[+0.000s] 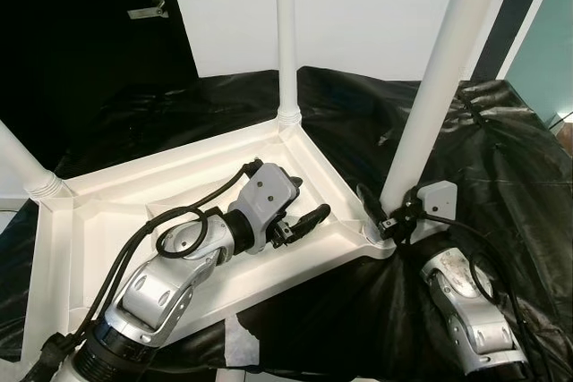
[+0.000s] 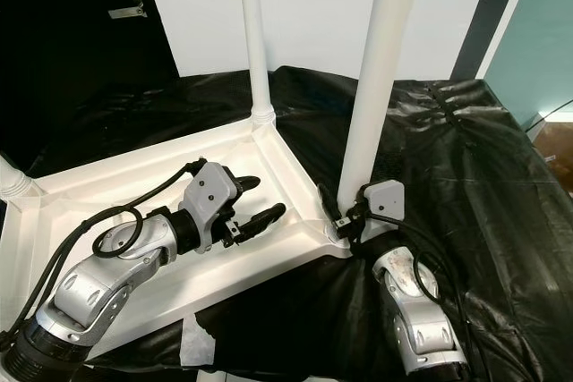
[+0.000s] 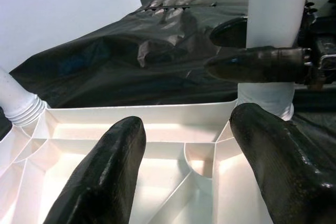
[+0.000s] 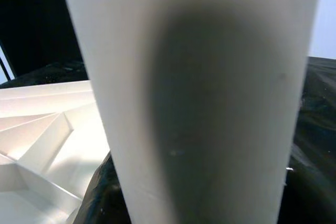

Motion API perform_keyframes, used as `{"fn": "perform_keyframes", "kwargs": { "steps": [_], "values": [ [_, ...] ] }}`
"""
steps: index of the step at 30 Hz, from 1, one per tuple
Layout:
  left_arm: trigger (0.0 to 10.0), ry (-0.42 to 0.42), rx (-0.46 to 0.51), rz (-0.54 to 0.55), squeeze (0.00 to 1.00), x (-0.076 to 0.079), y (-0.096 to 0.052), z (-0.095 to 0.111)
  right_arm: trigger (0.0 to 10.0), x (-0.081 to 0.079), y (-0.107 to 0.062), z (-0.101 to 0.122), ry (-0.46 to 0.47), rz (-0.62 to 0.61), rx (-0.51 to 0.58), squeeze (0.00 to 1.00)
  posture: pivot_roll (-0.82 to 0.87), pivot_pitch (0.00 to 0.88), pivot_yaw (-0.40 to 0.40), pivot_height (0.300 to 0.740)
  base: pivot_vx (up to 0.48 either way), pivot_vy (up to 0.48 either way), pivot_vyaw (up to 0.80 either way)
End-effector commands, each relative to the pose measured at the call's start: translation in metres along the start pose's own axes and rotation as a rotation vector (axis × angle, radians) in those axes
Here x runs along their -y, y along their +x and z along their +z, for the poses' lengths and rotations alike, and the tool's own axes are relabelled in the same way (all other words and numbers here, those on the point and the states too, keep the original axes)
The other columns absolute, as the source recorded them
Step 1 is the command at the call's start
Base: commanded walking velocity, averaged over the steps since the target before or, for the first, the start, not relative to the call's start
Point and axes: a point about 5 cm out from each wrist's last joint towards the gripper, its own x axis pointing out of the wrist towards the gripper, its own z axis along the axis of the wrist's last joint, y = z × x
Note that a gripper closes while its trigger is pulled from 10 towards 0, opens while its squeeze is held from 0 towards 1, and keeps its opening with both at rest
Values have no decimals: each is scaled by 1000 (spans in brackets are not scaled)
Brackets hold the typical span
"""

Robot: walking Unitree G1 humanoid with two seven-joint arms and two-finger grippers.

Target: Building children table

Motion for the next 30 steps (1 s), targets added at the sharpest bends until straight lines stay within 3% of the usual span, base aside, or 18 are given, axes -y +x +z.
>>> {"fn": "perform_keyframes", "kwargs": {
  "steps": [1, 7, 13, 15, 16, 20, 22, 23, 30],
  "values": [
    [10000, 8, -3, -85, 0, 2, -2, 2, 10000, -8, -28, -58, 54, 16, -297, 0, -34, 20, 65, 740, 0, 0, 0],
    [10000, 9, -5, -93, 0, 3, -2, 3, 10000, -3, -27, -55, 143, -63, -281, 0, -35, 22, 65, 740, 0, 0, 0],
    [10000, 9, -3, -94, 0, 4, -1, 3, 10000, -3, -22, -50, 126, -124, -260, 0, -36, 22, 59, 740, 0, 0, 0],
    [10000, 8, -2, -94, 0, 4, -1, 4, 10000, -3, -19, -48, 119, -183, -249, 0, -34, 20, 56, 740, 0, 0, 0],
    [10000, 7, 0, -92, 0, 4, 0, 4, 10000, -1, -15, -44, 89, -309, -238, 0, -33, 19, 53, 740, 0, 0, 0],
    [10000, 7, 1, -92, 0, 4, 0, 4, 10000, -1, -14, -44, 91, -352, -236, 0, -33, 19, 53, 740, 0, 0, 0],
    [10000, 8, 1, -90, 0, 4, 0, 4, 10000, 0, -13, -42, 80, -415, -227, 0, -25, 14, 49, 740, 0, 0, 0],
    [10000, 8, 0, -88, 0, 4, -1, 4, 10000, 3, -14, -41, 76, -510, -221, 0, -23, 14, 47, 740, 0, 0, 0],
    [10000, 11, -3, -86, 0, 3, -2, 3, 10000, 2, -12, -43, 101, -589, -234, 0, -26, 7, 46, 740, 0, 0, 0]
  ]
}}
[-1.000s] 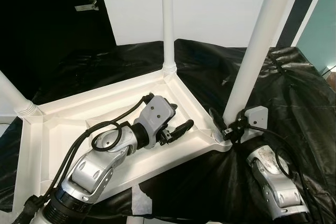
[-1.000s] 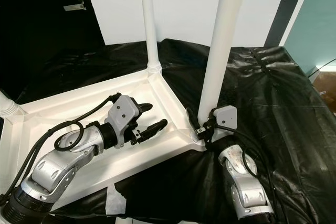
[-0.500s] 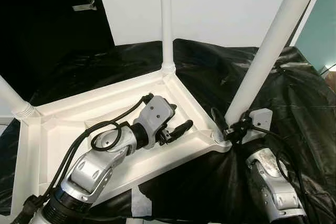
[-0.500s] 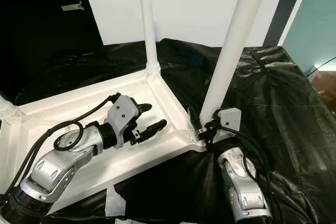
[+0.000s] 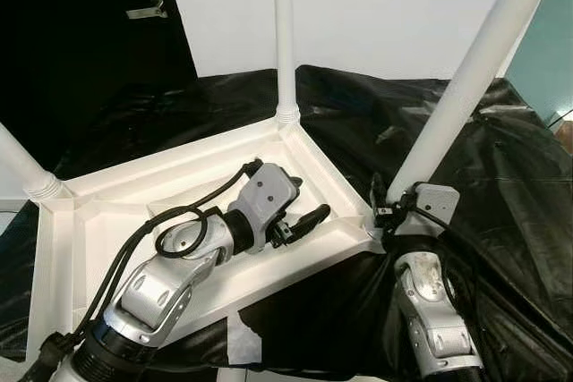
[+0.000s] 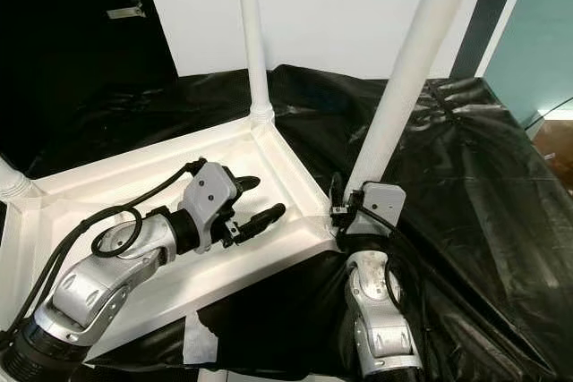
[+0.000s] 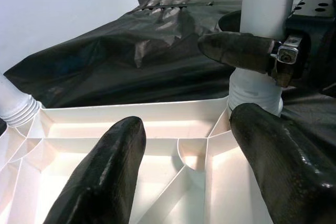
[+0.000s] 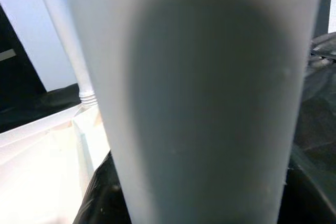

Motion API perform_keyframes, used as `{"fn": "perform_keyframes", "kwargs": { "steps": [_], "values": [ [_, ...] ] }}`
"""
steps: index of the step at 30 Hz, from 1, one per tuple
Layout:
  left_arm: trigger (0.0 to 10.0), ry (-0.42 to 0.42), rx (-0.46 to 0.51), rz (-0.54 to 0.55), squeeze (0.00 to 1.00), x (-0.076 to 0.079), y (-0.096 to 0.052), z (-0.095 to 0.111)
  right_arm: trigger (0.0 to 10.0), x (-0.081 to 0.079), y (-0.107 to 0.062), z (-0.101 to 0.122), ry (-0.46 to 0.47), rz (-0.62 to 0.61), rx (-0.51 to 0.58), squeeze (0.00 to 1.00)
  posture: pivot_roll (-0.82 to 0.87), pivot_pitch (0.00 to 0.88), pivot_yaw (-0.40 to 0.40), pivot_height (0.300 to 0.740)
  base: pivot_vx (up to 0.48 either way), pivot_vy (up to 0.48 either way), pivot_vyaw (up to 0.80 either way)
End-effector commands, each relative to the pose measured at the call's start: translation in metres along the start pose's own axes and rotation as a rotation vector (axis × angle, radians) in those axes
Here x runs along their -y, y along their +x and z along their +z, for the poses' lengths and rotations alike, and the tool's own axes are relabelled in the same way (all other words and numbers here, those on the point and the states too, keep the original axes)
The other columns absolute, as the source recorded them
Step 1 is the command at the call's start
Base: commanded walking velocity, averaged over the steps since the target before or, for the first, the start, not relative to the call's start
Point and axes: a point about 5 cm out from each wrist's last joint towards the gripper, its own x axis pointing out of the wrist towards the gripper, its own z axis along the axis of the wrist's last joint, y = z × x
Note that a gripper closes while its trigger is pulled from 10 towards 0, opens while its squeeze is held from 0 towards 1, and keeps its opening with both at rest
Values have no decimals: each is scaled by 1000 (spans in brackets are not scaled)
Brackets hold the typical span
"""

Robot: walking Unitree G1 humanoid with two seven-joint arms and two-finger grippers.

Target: Building children table

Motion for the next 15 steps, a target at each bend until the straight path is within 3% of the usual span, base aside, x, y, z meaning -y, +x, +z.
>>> {"fn": "perform_keyframes", "kwargs": {
  "steps": [1, 12, 15],
  "values": [
    [10000, 9, 0, -83, 0, 2, -2, 2, 10000, 27, -12, -42, -64, -122, -232, 0, -26, 7, 45, 740, 0, 0, 0],
    [10000, 11, 7, -90, 0, 5, 2, 2, 10000, 33, -6, -37, -122, -135, -203, 0, -36, 0, 34, 740, 0, 0, 0],
    [10000, 12, 7, -89, 0, 4, 3, 2, 10000, 33, -5, -38, -77, -147, -219, 0, -35, 0, 32, 740, 0, 0, 0]
  ]
}}
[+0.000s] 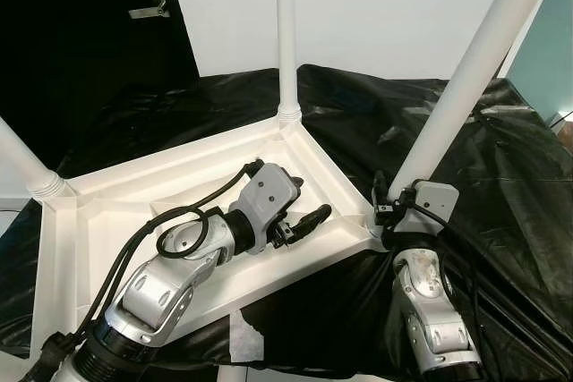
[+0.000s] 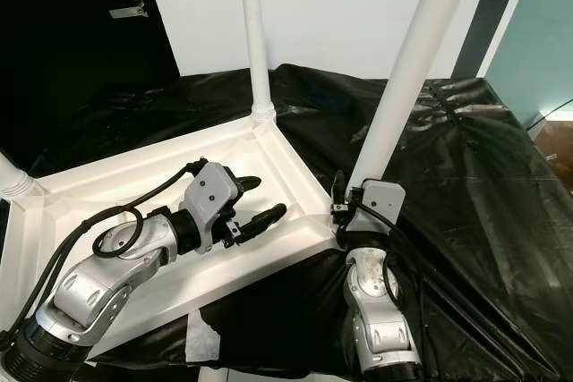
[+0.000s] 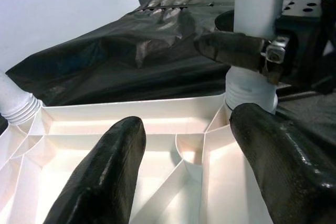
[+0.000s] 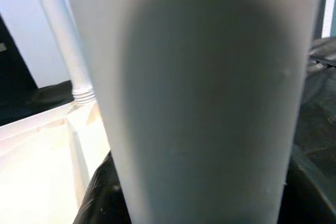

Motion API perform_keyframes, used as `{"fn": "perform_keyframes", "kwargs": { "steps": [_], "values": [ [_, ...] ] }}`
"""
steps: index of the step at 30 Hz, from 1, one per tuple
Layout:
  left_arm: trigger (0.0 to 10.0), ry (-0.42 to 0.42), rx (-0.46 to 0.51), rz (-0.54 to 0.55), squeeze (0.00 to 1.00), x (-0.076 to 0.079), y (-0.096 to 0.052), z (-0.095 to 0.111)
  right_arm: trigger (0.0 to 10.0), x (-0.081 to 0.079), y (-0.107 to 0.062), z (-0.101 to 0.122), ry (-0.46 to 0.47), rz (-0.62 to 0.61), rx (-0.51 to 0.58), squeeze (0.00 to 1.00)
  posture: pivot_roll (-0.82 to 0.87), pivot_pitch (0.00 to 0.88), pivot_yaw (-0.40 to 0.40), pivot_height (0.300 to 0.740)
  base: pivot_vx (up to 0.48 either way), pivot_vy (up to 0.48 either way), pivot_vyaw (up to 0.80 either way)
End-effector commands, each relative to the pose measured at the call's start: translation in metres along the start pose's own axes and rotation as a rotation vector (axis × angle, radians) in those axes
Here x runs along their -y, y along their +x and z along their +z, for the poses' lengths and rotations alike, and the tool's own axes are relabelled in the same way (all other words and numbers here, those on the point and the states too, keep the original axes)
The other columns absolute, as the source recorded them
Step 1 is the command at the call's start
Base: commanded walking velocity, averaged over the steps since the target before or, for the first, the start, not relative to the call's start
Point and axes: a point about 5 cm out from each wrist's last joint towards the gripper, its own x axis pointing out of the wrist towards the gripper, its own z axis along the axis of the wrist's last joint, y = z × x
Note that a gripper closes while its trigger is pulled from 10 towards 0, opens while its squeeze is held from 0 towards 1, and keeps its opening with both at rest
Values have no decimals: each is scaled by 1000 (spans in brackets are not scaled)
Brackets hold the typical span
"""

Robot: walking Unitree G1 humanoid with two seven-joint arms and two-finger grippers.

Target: Building children table

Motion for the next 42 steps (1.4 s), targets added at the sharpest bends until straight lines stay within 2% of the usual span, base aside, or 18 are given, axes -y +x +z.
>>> {"fn": "perform_keyframes", "kwargs": {
  "steps": [1, 2, 3, 4, 7, 11, 16, 19, 21, 22, 26, 28, 34, 36, 37, 39, 40, 42],
  "values": [
    [10000, 13, 2, -85, 0, 3, 1, 1, 10000, 29, -10, -37, -17, -122, -207, 0, -35, 0, 31, 740, 0, 0, 0],
    [10000, 14, 4, -84, 0, 3, 2, 2, 10000, 29, -9, -38, 82, -142, -230, 0, -35, 0, 34, 740, 0, 0, 0],
    [10000, 14, 4, -84, 0, 3, 2, 2, 10000, 29, -9, -38, 82, -142, -230, 0, -35, 0, 34, 740, 0, 0, 0],
    [10000, 14, 5, -83, 0, 3, 2, 2, 10000, 31, -7, -39, 163, -157, -243, 0, -34, 0, 33, 740, 0, 0, 0],
    [10000, 15, 5, -83, 0, 4, 2, 2, 10000, 35, -7, -43, 230, -193, -270, 0, -34, 0, 35, 740, 0, 0, 0],
    [10000, 15, 4, -82, 0, 3, 1, 2, 10000, 37, -8, -46, 251, -201, -285, 0, -33, 0, 37, 740, 0, 0, 0],
    [10000, 16, 3, -83, 0, 3, 1, 2, 10000, 35, -7, -44, 133, -152, -273, 0, -34, 0, 42, 740, 0, 0, 0],
    [10000, 16, 3, -83, 0, 2, 0, 3, 10000, 32, -4, -41, -100, -39, -238, 0, -33, 0, 43, 740, 0, 0, 0],
    [10000, 16, 4, -83, 0, 2, 0, 3, 10000, 32, -4, -41, -132, -15, -238, 0, -33, 0, 43, 740, 0, 0, 0],
    [10000, 17, 3, -81, 0, 1, 0, 3, 10000, 31, -4, -43, -203, 27, -240, 0, -33, 0, 43, 740, 0, 0, 0],
    [10000, 18, 3, -79, 0, 1, -1, 3, 10000, 33, -7, -52, -250, 65, -269, 0, -30, 0, 45, 740, 0, 0, 0],
    [10000, 19, 3, -78, 0, 0, -2, 4, 10000, 36, -10, -59, -188, 54, -295, 0, -27, 2, 47, 740, 0, 0, 0],
    [10000, 18, 2, -79, 0, 0, -2, 4, 10000, 39, -12, -61, -132, 26, -305, 0, -25, 5, 52, 740, 0, 0, 0],
    [10000, 20, -1, -81, 0, 0, -3, 4, 10000, 42, -14, -65, 20, -26, -338, 0, -23, 5, 54, 740, 0, 0, 0],
    [10000, 20, -1, -81, 0, 0, -3, 4, 10000, 42, -14, -65, 20, -26, -338, 0, -23, 5, 54, 740, 0, 0, 0],
    [10000, 23, -2, -84, 0, -1, -3, 4, 10000, 50, -14, -70, 192, -107, -385, 0, -24, 4, 57, 740, 0, 0, 0],
    [10000, 23, -2, -85, 0, -1, -3, 5, 10000, 53, -14, -71, 237, -129, -393, 0, -23, 5, 57, 740, 0, 0, 0],
    [10000, 24, -3, -85, 0, -1, -3, 5, 10000, 55, -14, -72, 242, -137, -400, 0, -26, 5, 59, 740, 0, 0, 0]
  ]
}}
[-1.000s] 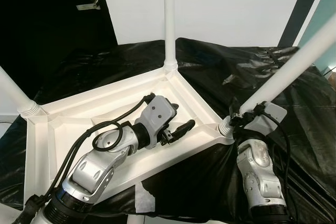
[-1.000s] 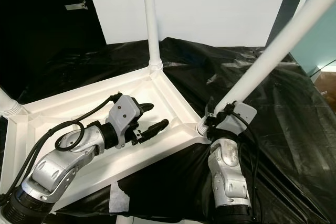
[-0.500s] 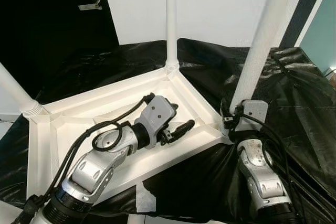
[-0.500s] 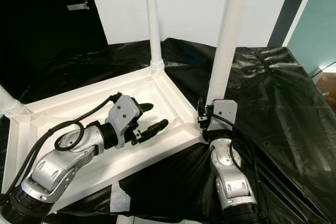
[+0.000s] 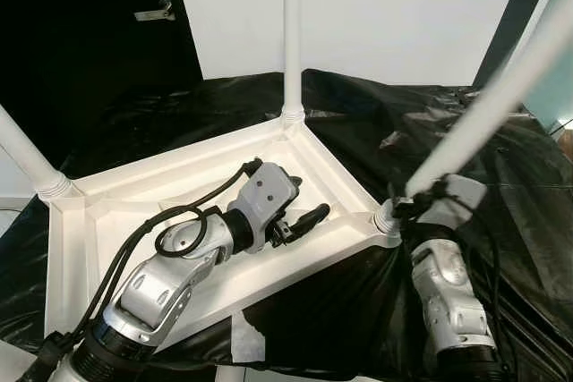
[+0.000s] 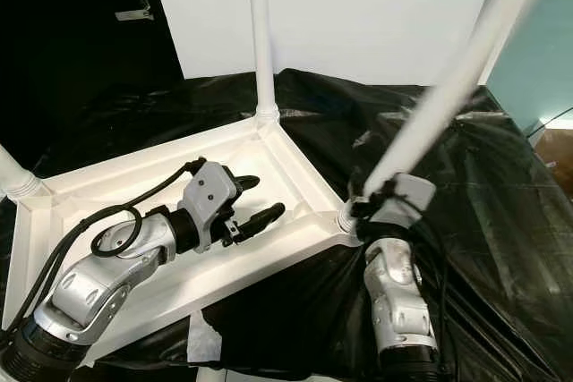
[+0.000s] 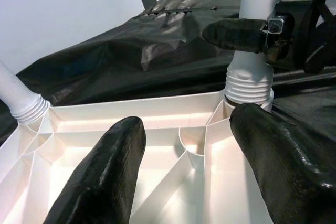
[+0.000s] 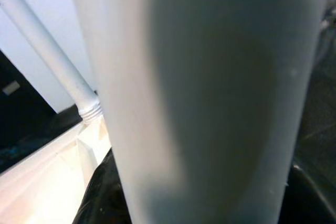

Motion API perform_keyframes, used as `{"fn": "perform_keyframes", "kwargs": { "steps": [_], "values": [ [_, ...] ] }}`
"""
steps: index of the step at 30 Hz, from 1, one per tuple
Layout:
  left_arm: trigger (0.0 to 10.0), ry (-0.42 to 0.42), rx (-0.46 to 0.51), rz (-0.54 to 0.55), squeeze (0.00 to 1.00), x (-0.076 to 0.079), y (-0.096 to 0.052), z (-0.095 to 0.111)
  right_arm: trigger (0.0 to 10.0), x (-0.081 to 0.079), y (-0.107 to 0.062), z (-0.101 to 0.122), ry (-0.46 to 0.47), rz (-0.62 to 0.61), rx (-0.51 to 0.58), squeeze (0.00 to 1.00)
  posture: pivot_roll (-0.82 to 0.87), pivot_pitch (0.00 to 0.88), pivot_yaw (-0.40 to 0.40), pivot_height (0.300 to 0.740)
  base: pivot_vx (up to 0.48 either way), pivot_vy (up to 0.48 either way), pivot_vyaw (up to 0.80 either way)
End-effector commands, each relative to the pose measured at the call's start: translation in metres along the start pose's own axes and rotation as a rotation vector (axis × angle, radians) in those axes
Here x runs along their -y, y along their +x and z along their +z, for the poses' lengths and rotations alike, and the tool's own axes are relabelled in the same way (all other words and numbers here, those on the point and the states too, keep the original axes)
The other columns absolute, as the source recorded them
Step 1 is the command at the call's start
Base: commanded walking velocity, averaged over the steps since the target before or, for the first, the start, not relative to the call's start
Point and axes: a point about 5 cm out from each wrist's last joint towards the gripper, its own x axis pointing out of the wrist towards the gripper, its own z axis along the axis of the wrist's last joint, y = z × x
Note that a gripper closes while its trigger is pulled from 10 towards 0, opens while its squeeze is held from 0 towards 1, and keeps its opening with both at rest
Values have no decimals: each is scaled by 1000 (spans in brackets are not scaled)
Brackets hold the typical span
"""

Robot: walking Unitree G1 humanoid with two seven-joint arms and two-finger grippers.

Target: Building children table

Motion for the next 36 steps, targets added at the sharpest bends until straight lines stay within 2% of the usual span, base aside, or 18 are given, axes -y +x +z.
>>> {"fn": "perform_keyframes", "kwargs": {
  "steps": [1, 4, 7, 9, 11, 14, 22, 24, 27, 28, 36],
  "values": [
    [10000, 16, 4, -91, 0, 1, -2, 5, 10000, 43, -22, -54, -21, -177, -304, 0, -25, 6, 58, 740, 0, 0, 0],
    [10000, 17, 4, -92, 0, 1, -1, 5, 10000, 45, -21, -53, -46, -168, -307, 0, -26, 5, 57, 740, 0, 0, 0],
    [10000, 15, 6, -92, 0, 2, -1, 5, 10000, 43, -20, -51, -218, -106, -305, 0, -28, 6, 55, 740, 0, 0, 0],
    [10000, 14, 6, -92, 0, 2, -1, 5, 10000, 43, -20, -50, -253, -94, -303, 0, -28, 6, 55, 740, 0, 0, 0],
    [10000, 15, 7, -90, 0, 2, -1, 5, 10000, 42, -20, -52, -360, -45, -312, 0, -29, 3, 53, 740, 0, 0, 0],
    [10000, 15, 8, -88, 0, 2, -1, 4, 10000, 42, -22, -56, -414, -18, -329, 0, -28, 2, 52, 740, 0, 0, 0],
    [10000, 16, 9, -84, 0, 0, -2, 4, 10000, 45, -27, -63, -451, 3, -365, 0, -29, 2, 62, 740, 0, 0, 0],
    [10000, 18, 9, -90, 0, 0, -2, 5, 10000, 41, -29, -63, -538, 75, -336, 0, -30, 3, 67, 740, 0, 0, 0],
    [10000, 19, 9, -92, 0, 0, -2, 5, 10000, 39, -30, -63, -568, 104, -325, 0, -30, 3, 68, 740, 0, 0, 0],
    [10000, 19, 9, -94, 0, 0, -2, 6, 10000, 36, -32, -62, -607, 146, -302, 0, -31, 4, 69, 740, 0, 0, 0],
    [10000, 19, 11, -98, 0, 0, -2, 6, 10000, 31, -35, -61, -632, 205, -260, 0, -32, 4, 71, 740, 0, 0, 0]
  ]
}}
